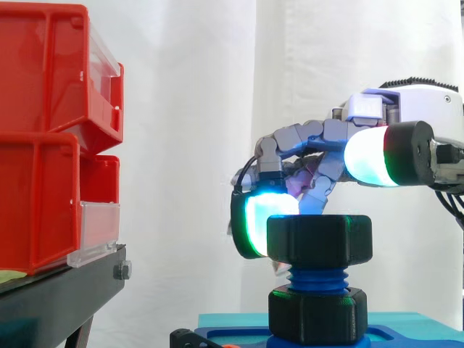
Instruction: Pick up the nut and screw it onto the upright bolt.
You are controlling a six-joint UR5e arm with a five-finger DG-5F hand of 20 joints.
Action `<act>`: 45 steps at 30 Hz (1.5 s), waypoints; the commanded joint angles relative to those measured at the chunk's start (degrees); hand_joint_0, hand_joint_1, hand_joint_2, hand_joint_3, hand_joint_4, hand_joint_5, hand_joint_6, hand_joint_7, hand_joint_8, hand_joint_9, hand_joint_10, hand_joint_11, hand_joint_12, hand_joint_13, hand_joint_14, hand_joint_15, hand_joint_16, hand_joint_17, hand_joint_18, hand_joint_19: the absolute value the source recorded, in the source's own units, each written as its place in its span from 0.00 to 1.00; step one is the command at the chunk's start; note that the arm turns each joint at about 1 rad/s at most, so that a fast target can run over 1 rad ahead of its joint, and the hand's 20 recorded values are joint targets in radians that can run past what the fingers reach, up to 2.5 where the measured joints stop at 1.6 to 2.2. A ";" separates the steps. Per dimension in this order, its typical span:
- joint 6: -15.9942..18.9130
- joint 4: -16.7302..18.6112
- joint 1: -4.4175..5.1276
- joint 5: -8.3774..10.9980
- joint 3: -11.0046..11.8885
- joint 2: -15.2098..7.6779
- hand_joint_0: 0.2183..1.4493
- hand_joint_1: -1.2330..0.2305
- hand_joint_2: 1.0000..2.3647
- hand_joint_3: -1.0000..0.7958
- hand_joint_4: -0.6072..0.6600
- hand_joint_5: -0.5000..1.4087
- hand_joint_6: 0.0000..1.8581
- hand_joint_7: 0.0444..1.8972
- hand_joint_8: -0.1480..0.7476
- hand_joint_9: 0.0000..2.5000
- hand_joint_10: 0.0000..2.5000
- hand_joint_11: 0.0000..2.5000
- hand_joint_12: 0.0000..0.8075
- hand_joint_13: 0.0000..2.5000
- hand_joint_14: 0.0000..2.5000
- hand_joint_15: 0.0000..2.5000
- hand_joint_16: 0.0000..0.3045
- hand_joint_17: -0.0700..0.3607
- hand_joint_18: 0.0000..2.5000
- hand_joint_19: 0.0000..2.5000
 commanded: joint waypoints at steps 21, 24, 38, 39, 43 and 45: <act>0.00 -0.08 -3.28 -4.67 1.68 0.04 0.26 0.70 0.00 0.28 0.53 0.29 0.37 0.59 0.43 0.64 0.00 0.03 0.12 0.41 0.00 0.00 0.01 0.15 0.24 0.00; 0.00 -0.34 -3.72 -5.55 3.26 0.04 0.26 0.71 0.00 0.28 0.54 0.29 0.35 0.64 0.44 0.63 0.00 0.04 0.13 0.40 0.00 0.00 0.00 0.16 0.23 0.00; -0.17 -0.34 -3.89 -5.99 4.32 -0.04 0.24 0.73 0.00 0.28 0.67 0.25 0.27 0.57 0.45 0.54 0.00 0.04 0.20 0.34 0.00 0.00 0.03 0.21 0.18 0.00; -0.17 -0.08 -3.72 -5.99 4.32 -0.04 0.24 0.73 0.00 0.28 0.67 0.25 0.27 0.57 0.45 0.53 0.00 0.03 0.21 0.34 0.00 0.00 0.03 0.21 0.18 0.00; -0.70 0.10 -3.02 -5.55 4.23 -0.04 0.24 0.73 0.00 0.28 0.68 0.23 0.27 0.48 0.44 0.51 0.00 0.02 0.22 0.33 0.00 0.00 0.04 0.22 0.17 0.00; -0.97 0.10 -2.49 -5.02 4.05 -0.04 0.24 0.73 0.00 0.28 0.67 0.23 0.27 0.44 0.43 0.49 0.00 0.01 0.23 0.31 0.00 0.00 0.05 0.24 0.16 0.00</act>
